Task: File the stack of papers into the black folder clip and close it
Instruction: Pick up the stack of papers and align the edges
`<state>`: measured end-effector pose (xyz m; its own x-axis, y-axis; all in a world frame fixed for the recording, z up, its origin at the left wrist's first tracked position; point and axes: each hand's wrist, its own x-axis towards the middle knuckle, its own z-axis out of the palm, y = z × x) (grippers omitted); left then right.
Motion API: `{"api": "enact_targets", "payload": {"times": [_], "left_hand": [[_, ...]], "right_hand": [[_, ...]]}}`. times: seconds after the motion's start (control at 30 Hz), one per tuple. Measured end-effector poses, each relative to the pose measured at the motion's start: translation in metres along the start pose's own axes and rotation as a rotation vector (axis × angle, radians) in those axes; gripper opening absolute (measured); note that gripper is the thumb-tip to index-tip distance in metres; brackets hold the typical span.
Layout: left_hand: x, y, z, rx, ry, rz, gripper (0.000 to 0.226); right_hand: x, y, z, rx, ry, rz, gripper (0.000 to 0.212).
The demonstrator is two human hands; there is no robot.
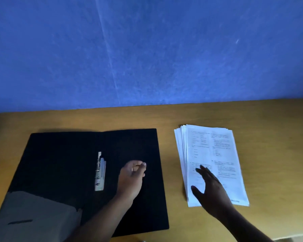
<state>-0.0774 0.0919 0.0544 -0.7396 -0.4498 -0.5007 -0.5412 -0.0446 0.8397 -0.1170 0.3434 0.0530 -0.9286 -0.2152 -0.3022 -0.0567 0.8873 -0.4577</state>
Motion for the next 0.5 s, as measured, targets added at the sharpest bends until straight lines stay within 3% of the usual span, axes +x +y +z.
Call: {"api": "enact_targets", "payload": {"times": [0.17, 0.27, 0.37, 0.5], "left_hand": [[-0.008, -0.002, 0.082, 0.128, -0.117, -0.044, 0.034], [-0.01, 0.0, 0.119, 0.214, -0.134, -0.114, 0.051], [-0.013, 0.001, 0.144, 0.274, -0.097, -0.127, 0.065], [-0.015, 0.001, 0.166, 0.313, -0.095, -0.095, 0.071]], "right_hand": [[0.023, 0.067, -0.035, -0.016, 0.11, 0.277, 0.077], [0.03, 0.098, -0.045, -0.052, 0.058, 0.502, 0.086], [0.031, 0.112, -0.046, -0.073, -0.025, 0.504, 0.09], [0.029, 0.112, -0.043, -0.07, -0.002, 0.444, 0.09]]}}
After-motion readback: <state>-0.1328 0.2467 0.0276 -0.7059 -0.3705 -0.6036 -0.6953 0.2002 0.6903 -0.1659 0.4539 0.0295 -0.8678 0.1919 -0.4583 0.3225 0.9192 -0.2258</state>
